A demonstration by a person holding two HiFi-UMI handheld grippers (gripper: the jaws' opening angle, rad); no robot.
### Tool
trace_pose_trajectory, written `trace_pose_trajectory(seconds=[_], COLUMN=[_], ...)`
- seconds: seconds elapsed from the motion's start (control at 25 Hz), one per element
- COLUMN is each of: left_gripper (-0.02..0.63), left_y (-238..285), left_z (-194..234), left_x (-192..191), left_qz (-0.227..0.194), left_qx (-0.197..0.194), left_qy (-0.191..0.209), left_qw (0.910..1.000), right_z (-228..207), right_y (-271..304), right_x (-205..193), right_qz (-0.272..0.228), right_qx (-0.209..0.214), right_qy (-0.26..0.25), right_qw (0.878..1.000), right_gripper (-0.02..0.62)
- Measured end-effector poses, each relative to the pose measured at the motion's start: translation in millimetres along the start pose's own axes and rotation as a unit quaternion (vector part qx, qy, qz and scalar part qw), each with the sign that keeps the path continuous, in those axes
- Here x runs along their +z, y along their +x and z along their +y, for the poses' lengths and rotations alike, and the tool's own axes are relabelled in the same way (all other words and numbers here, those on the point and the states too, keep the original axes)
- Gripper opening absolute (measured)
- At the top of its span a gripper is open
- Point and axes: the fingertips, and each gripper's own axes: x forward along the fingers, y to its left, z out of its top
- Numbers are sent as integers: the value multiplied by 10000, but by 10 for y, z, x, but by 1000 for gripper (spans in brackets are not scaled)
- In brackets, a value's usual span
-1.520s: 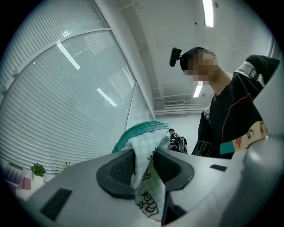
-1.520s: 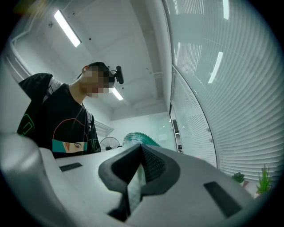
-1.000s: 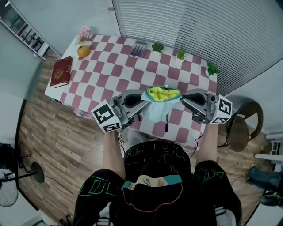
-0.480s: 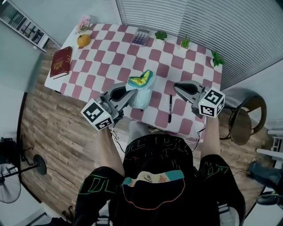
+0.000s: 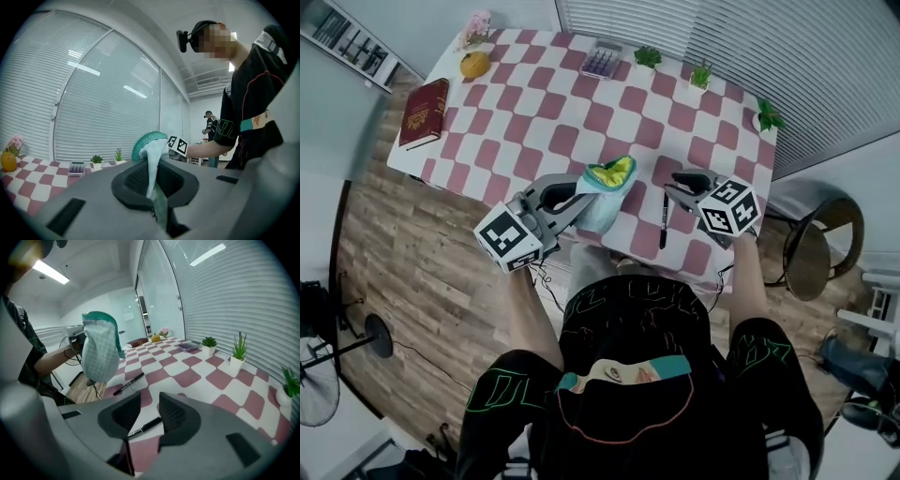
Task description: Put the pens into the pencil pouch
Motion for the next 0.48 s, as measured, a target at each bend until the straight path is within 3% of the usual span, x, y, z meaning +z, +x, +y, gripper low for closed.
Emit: trace_pose_trajectory(seconds=[0.2,0.48], left_gripper=[11,11], left_y=[-48,-58], left_z=[-49,-68], left_x=[-111,-170], left_qz=[51,18], left_qx=[-48,-102], left_qy=[-82,-168], left_qw=[9999,9998], right_z=[-122,-158], right_y=[165,337], right_x=[-290,-597], right_qz=[676,1373], right_qx=[-371,-568], right_qy=[508,1105], right_qw=[9957,9827], right_gripper=[140,147])
